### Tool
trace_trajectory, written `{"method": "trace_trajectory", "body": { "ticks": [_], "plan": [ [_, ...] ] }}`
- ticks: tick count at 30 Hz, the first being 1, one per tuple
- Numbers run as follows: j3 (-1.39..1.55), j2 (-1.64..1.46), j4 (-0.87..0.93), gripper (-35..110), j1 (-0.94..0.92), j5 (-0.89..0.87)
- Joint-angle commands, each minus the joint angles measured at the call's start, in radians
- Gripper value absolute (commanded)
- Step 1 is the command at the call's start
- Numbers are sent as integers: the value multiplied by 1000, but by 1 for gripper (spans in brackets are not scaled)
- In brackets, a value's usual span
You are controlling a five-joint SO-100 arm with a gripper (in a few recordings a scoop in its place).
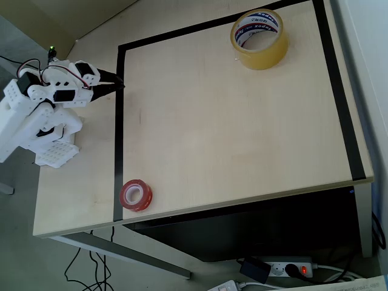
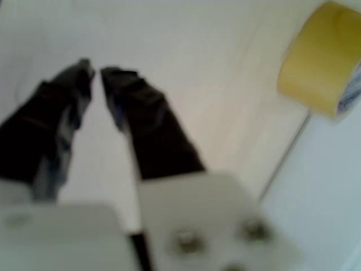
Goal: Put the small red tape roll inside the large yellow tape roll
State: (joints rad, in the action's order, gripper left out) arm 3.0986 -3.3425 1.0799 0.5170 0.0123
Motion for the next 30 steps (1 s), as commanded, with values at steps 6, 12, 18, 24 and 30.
{"method": "trace_trajectory", "body": {
  "ticks": [6,12,18,24,30],
  "plan": [
    [-439,410,143,0,-225,0],
    [-753,873,138,0,-465,0],
    [-856,954,132,6,-698,140],
    [-838,1015,77,9,-853,222],
    [-787,1037,83,15,-945,270]
  ]
}}
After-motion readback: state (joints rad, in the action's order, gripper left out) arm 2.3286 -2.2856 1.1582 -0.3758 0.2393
